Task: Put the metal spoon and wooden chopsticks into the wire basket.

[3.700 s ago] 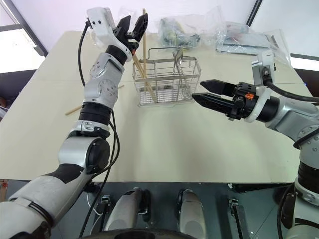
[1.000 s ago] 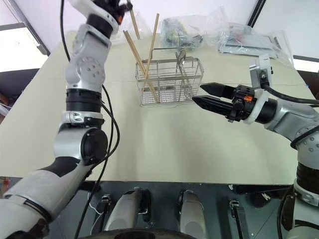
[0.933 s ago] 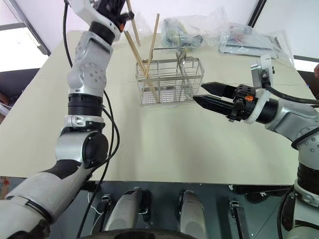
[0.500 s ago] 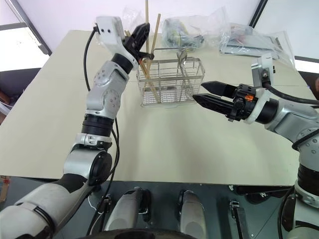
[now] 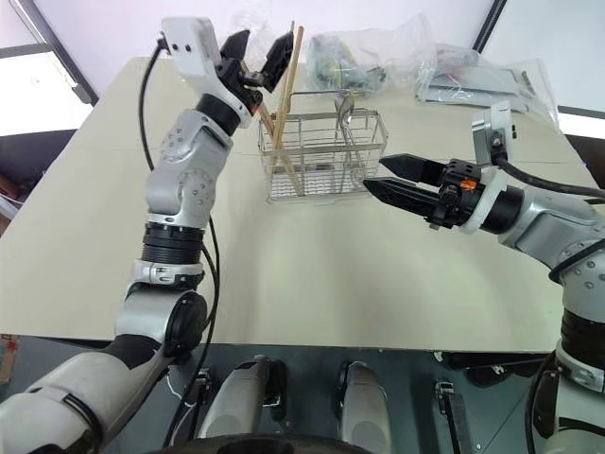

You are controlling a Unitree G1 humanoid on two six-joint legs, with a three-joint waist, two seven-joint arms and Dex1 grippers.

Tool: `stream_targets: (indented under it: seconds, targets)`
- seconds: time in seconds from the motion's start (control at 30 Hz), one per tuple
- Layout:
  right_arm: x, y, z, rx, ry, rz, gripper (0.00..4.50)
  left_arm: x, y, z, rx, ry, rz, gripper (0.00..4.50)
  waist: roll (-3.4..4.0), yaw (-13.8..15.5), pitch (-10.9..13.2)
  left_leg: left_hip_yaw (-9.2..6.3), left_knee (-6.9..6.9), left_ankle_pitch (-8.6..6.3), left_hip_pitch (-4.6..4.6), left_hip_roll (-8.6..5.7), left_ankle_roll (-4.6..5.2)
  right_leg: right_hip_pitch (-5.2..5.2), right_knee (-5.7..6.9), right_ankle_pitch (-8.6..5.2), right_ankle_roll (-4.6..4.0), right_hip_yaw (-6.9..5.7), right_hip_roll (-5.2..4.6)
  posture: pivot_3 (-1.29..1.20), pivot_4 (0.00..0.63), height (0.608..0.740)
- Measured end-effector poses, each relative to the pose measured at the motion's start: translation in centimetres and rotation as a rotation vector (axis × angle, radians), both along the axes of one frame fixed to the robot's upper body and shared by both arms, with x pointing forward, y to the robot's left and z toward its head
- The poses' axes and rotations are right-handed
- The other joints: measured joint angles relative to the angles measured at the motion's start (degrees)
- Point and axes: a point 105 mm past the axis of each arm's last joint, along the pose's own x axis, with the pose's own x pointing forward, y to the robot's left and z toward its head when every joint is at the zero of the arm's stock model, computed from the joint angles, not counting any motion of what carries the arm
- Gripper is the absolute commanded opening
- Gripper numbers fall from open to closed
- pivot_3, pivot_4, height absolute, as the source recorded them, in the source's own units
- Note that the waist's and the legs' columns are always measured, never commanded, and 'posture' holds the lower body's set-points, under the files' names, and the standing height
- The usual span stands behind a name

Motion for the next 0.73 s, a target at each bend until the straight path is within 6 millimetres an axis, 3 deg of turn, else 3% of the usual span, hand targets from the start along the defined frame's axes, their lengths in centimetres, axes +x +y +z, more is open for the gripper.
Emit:
stream_targets:
  seconds: [0.13,0.27,0.4,0.53,0.73]
  targets:
    - [0.0,-0.1,0.0,-0.004,-0.012,0.000,3.48,-0.7,3.9,2.3,0.120,-0.008,0.060,4.44,0.02,-0.08,-0.01,0.00,-0.01,0.00,0.02,0.02,-0.01,-0.01,0.02,0.00,0.00,0.00,0.05,0.00,0.150,0.704]
    - [0.4,-1.2,-0.3,-0.042,-0.013,-0.024,3.48,-2.2,9.5,2.9,0.434,0.059,0.086,4.44,0.06,-0.57,-0.01,0.06,-0.07,0.00,0.00,0.02,-0.04,-0.07,0.00,-0.02,0.00,0.01,0.05,0.00,0.150,0.704]
    - [1.0,-2.9,0.1,-0.079,-0.026,-0.051,3.48,-4.2,12.0,-0.2,0.716,0.180,-0.027,4.44,0.09,0.14,-0.02,0.05,-0.07,0.00,-0.01,0.00,-0.08,-0.06,-0.11,-0.07,-0.08,0.00,0.01,0.00,0.150,0.704]
    - [1.5,-4.3,0.6,-0.126,-0.052,-0.066,3.48,-5.7,14.3,-3.7,0.853,0.326,-0.112,4.44,0.10,-0.08,0.00,0.09,-0.11,-0.01,-0.08,0.03,-0.10,-0.18,-0.15,-0.14,-0.19,0.02,-0.01,0.00,0.150,0.704]
    - [2.3,-5.3,-0.7,-0.163,-0.024,-0.064,3.48,-7.5,15.8,-6.3,0.959,0.423,-0.183,4.44,0.12,0.01,0.01,0.13,-0.14,0.01,-0.11,0.04,-0.12,-0.26,-0.10,-0.16,-0.23,0.03,-0.03,0.00,0.150,0.704]
